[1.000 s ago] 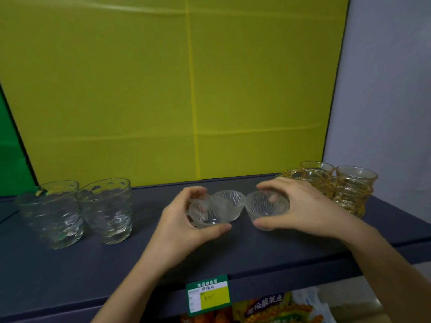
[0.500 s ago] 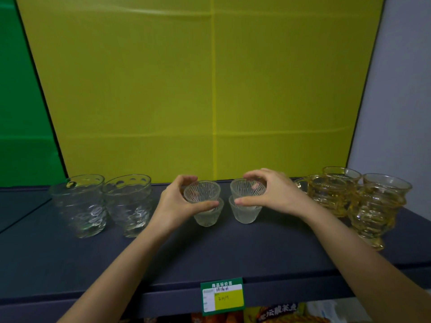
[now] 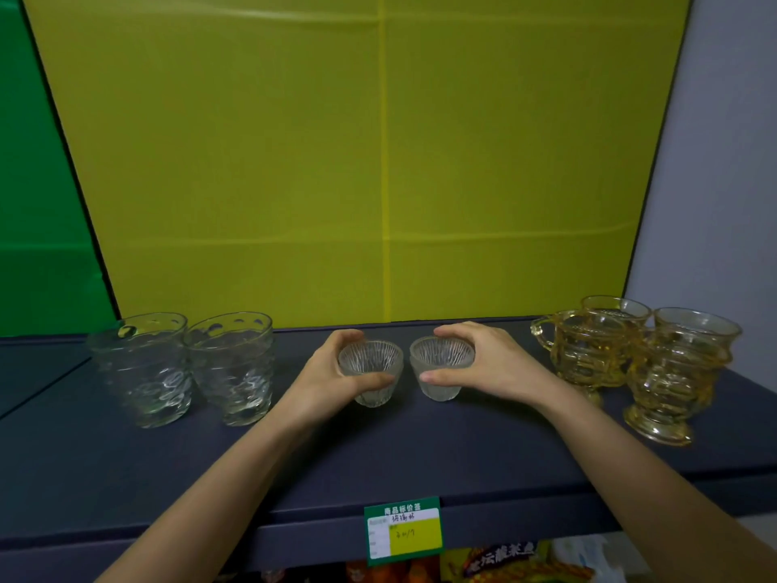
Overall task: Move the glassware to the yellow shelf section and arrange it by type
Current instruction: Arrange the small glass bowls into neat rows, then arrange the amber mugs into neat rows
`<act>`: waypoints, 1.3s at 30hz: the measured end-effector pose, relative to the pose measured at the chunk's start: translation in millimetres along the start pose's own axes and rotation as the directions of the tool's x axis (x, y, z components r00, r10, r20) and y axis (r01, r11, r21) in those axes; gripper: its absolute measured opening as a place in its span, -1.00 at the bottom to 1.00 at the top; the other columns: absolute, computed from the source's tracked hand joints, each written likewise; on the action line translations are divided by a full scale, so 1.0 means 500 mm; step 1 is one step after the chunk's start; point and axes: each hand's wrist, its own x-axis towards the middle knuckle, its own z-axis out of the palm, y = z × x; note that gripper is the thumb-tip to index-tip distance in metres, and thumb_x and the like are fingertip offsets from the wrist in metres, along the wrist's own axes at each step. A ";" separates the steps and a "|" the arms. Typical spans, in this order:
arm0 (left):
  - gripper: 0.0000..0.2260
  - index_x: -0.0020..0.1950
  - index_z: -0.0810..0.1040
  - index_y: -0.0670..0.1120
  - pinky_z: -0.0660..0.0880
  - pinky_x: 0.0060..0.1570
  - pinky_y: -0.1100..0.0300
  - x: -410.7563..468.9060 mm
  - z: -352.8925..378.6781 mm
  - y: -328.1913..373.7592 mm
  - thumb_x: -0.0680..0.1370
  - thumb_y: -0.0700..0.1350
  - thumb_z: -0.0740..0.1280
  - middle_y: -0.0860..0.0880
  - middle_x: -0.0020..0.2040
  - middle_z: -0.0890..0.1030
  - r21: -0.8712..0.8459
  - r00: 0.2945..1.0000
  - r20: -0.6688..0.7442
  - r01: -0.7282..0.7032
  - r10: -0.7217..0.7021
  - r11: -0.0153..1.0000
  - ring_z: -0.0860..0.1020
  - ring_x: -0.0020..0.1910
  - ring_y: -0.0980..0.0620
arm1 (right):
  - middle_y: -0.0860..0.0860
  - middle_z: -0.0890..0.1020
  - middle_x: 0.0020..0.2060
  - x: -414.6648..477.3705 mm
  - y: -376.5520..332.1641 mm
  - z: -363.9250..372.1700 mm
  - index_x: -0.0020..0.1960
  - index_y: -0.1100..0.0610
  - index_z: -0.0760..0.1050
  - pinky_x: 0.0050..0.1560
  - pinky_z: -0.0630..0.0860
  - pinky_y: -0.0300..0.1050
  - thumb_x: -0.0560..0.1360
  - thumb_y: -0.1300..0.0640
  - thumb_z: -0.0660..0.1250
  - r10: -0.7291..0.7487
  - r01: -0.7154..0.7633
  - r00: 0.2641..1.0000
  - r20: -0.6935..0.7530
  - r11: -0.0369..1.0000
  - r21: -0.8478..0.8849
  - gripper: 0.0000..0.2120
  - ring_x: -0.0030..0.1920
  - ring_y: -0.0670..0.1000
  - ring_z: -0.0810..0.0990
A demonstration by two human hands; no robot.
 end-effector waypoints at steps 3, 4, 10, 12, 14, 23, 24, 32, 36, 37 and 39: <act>-0.26 0.24 0.38 -0.06 0.34 0.12 0.24 -0.007 -0.009 -0.003 0.11 0.07 0.48 0.00 0.16 0.50 0.042 1.000 -0.009 0.000 0.000 0.999 0.47 0.12 0.07 | -0.04 0.48 0.32 -0.002 -0.008 0.007 0.33 0.05 0.40 0.34 0.26 -0.17 0.25 -0.17 0.48 0.010 -0.010 1.000 0.001 1.000 0.018 -0.28 0.35 -0.04 0.38; -0.24 0.23 0.39 -0.05 0.36 0.13 0.23 -0.012 -0.014 -0.004 0.08 0.10 0.49 0.00 0.15 0.50 0.047 1.000 -0.011 -0.003 0.004 0.999 0.47 0.12 0.07 | -0.05 0.47 0.32 -0.003 -0.011 0.011 0.33 0.04 0.40 0.36 0.27 -0.14 0.25 -0.18 0.48 0.010 -0.010 1.000 0.004 1.000 0.023 -0.28 0.35 -0.03 0.38; -0.22 0.21 0.39 -0.06 0.39 0.16 0.19 -0.031 -0.046 -0.012 0.04 0.13 0.49 -0.03 0.13 0.52 0.038 1.000 -0.015 -0.009 0.009 0.999 0.49 0.11 0.06 | -0.07 0.43 0.34 -0.009 -0.035 0.028 0.35 0.02 0.37 0.36 0.24 -0.13 0.28 -0.19 0.46 -0.014 0.013 1.000 0.006 0.999 0.030 -0.29 0.37 -0.04 0.34; -0.21 0.22 0.39 -0.06 0.38 0.12 0.21 -0.033 -0.050 -0.012 0.04 0.12 0.49 -0.03 0.14 0.51 0.032 1.000 0.006 -0.014 0.014 0.999 0.49 0.11 0.07 | -0.07 0.42 0.36 -0.011 -0.041 0.031 0.36 0.02 0.36 0.36 0.23 -0.12 0.29 -0.19 0.45 -0.015 0.015 1.000 0.000 0.999 0.029 -0.29 0.38 -0.03 0.32; -0.23 0.27 0.37 -0.10 0.37 0.13 0.22 -0.033 -0.052 -0.011 0.11 0.04 0.49 -0.04 0.18 0.50 0.039 1.000 0.020 -0.016 0.015 0.999 0.47 0.15 0.05 | -0.06 0.39 0.38 -0.016 -0.045 0.030 0.39 0.02 0.32 0.37 0.23 -0.10 0.29 -0.22 0.43 -0.024 0.024 1.000 0.005 1.000 0.007 -0.26 0.40 -0.03 0.31; -0.55 0.06 0.50 0.03 0.44 0.11 0.18 -0.048 -0.003 0.122 0.25 0.21 0.34 0.06 0.03 0.59 0.244 0.878 -0.153 -0.410 0.453 0.879 0.53 0.06 0.11 | -0.09 0.57 0.20 -0.079 -0.058 -0.139 0.25 0.04 0.49 0.30 0.40 -0.20 0.39 -0.09 0.38 -0.185 0.191 0.976 -0.112 0.981 0.042 -0.53 0.20 -0.15 0.51; -0.60 0.02 0.51 0.07 0.45 0.10 0.19 -0.046 0.014 0.141 0.26 0.22 0.32 0.10 0.00 0.59 0.249 0.870 -0.130 -0.437 0.476 0.864 0.53 0.03 0.14 | -0.10 0.58 0.17 -0.088 -0.053 -0.168 0.23 0.04 0.50 0.28 0.40 -0.23 0.40 -0.06 0.38 -0.190 0.198 0.974 -0.126 0.978 0.061 -0.57 0.18 -0.17 0.52; -0.68 -0.04 0.52 0.11 0.47 0.06 0.24 0.007 0.205 0.232 0.28 0.22 0.33 0.18 -0.01 0.59 0.172 0.875 0.025 -0.480 0.483 0.860 0.54 0.00 0.21 | -0.11 0.64 0.05 -0.119 0.103 -0.364 0.14 0.03 0.55 0.09 0.45 -0.42 0.42 0.01 0.36 -0.122 0.142 0.971 -0.205 0.986 0.088 -0.70 0.05 -0.26 0.57; -0.77 -0.02 0.53 0.08 0.48 0.11 0.16 0.064 0.278 0.251 0.36 0.08 0.39 0.19 -0.06 0.58 0.143 0.912 0.084 -0.409 0.401 0.901 0.55 -0.02 0.17 | -0.12 0.62 0.06 -0.120 0.213 -0.404 0.16 0.02 0.54 0.13 0.45 -0.36 0.42 -0.02 0.35 -0.047 0.054 0.987 -0.153 0.998 0.043 -0.68 0.07 -0.24 0.55; -0.74 0.01 0.54 0.04 0.47 0.12 0.13 0.078 0.292 0.255 0.37 0.06 0.40 0.16 -0.06 0.58 0.134 0.920 0.097 -0.391 0.381 0.911 0.55 -0.01 0.13 | -0.11 0.62 0.07 -0.120 0.238 -0.406 0.17 0.03 0.53 0.19 0.46 -0.26 0.42 -0.03 0.35 -0.032 0.037 0.990 -0.135 0.999 0.037 -0.66 0.09 -0.21 0.55; -0.70 0.07 0.55 -0.03 0.46 0.12 0.11 0.105 0.319 0.264 0.39 0.03 0.42 0.11 -0.05 0.58 0.107 0.933 0.123 -0.351 0.338 0.930 0.54 0.00 0.10 | -0.11 0.58 0.10 -0.123 0.279 -0.405 0.21 0.03 0.50 0.25 0.45 -0.13 0.40 -0.05 0.35 -0.004 0.007 0.995 -0.099 1.000 0.028 -0.60 0.13 -0.13 0.54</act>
